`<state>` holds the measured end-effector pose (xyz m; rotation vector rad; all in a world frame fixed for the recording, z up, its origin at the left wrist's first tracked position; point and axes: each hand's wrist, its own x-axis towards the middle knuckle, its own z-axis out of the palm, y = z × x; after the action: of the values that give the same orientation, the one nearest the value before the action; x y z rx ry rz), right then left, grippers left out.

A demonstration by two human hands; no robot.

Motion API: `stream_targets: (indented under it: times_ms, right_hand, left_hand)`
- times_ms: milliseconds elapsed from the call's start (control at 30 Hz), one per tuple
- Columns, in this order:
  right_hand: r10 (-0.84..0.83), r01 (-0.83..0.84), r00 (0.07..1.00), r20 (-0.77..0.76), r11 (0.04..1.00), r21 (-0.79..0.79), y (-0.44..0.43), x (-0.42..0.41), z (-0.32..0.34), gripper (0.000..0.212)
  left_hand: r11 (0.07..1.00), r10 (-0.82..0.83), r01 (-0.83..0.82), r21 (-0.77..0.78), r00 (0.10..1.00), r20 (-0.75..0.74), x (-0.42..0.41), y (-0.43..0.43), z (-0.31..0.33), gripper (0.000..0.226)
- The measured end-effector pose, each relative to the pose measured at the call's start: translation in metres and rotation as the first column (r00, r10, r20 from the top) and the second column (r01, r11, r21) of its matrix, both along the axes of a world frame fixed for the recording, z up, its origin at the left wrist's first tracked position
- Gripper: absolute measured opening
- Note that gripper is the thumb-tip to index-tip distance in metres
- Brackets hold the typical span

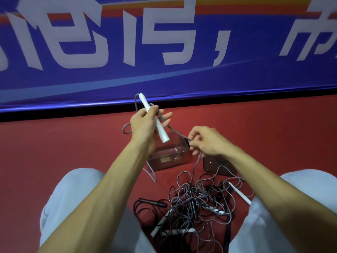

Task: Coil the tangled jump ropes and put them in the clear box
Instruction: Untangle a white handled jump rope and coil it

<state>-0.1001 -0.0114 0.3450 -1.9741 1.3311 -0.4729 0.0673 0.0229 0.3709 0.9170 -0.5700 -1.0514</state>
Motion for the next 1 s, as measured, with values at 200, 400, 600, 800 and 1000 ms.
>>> stream_targets:
  times_ms: [200,400,600,800,1000]
  right_hand:
    - [-0.206,0.048,0.796,0.569,0.959,0.281,0.0,-0.014,0.028,0.009]
    - [-0.306,-0.093,0.476,0.824,0.915,0.393,-0.002,-0.02,0.046,0.02]
    - [-0.444,-0.192,0.107,0.89,0.869,0.456,-0.006,-0.024,0.054,0.027]
    - [-0.541,-0.132,-0.239,0.807,0.841,0.525,-0.023,-0.033,0.05,0.022]
    - [-0.63,0.001,-0.179,0.756,0.768,0.64,-0.03,-0.033,0.037,0.014]
  left_hand:
    - [0.994,0.029,-0.041,0.098,0.992,0.122,0.007,-0.002,-0.01,0.016]
    - [0.943,-0.318,0.252,0.216,0.873,0.371,-0.014,0.002,-0.017,0.009]
    - [0.756,-0.655,0.582,0.3,0.681,0.327,-0.025,0.011,-0.017,0.02]
    - [0.74,-0.672,0.617,0.267,0.665,0.325,-0.026,0.016,-0.014,0.015]
    - [0.868,-0.494,0.483,0.115,0.82,0.289,-0.028,0.013,-0.01,0.009]
